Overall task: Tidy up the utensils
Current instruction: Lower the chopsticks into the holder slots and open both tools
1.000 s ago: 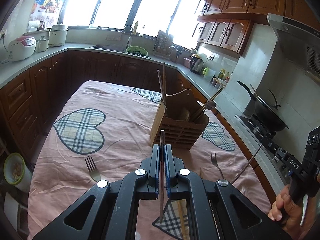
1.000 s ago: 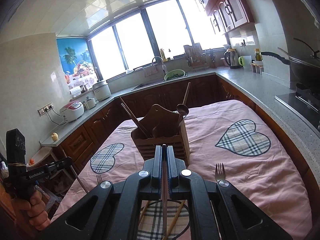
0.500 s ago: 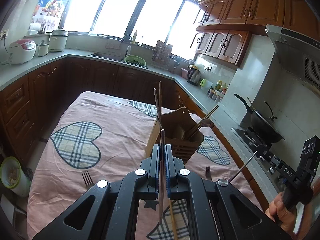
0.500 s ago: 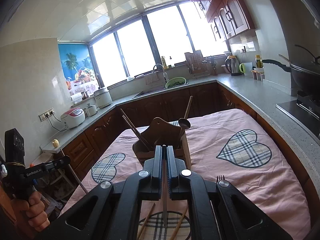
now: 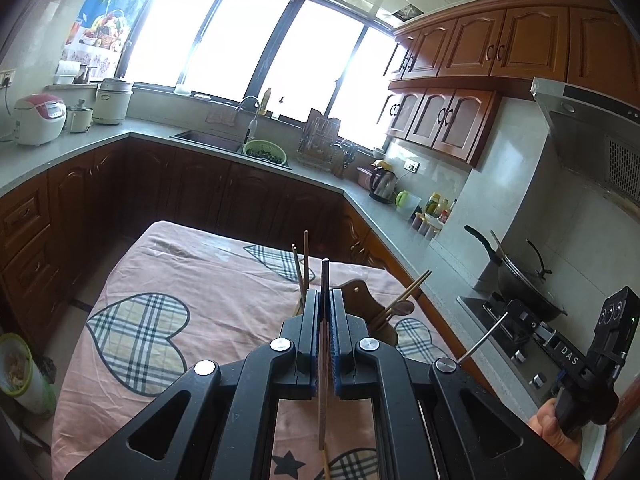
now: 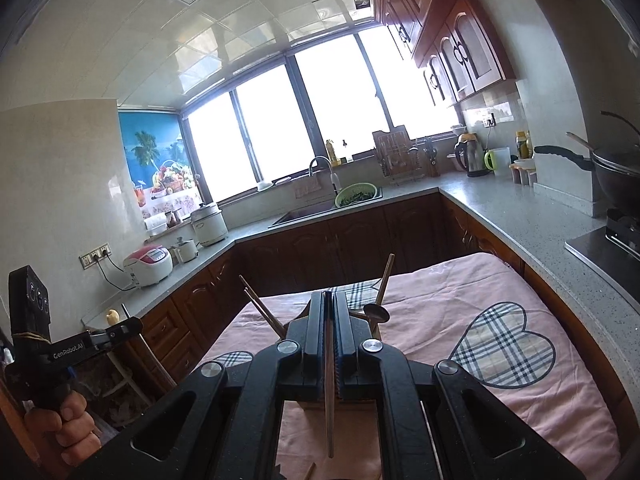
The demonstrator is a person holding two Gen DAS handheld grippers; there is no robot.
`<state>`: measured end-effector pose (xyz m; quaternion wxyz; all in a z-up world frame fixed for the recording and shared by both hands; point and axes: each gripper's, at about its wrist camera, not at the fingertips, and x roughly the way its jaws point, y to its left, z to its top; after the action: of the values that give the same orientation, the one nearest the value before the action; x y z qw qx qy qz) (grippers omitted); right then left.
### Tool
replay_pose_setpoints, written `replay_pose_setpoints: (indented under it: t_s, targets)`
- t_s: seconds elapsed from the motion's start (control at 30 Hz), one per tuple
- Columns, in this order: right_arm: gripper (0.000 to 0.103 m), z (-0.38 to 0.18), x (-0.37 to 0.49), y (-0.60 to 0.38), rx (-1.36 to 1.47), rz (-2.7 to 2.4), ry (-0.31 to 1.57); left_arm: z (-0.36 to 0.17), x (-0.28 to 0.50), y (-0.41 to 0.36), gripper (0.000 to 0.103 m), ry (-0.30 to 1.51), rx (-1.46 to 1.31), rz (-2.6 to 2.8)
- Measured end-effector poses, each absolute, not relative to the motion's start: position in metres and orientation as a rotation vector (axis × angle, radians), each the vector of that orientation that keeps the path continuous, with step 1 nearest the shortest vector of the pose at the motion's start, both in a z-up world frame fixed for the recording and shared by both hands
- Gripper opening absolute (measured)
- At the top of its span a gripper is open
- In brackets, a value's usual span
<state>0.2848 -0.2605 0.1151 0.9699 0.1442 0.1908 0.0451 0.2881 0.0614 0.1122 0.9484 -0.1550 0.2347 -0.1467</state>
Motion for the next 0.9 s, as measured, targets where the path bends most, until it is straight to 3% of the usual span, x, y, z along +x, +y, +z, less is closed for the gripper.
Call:
replay_pose_setpoints:
  t_s: [0.43, 0.9]
  targets:
    - [0.004, 0.147, 0.339, -0.275, 0.298, 0.063, 0.297, 0.120, 0.354, 0.054, 0.003, 0.409, -0.324, -0.281]
    - [0.004, 0.129, 0.378, -0.292, 0.324, 0.022, 0.315, 0.090, 0.415, 0.039, 0.003, 0.380, -0.344, -0.226]
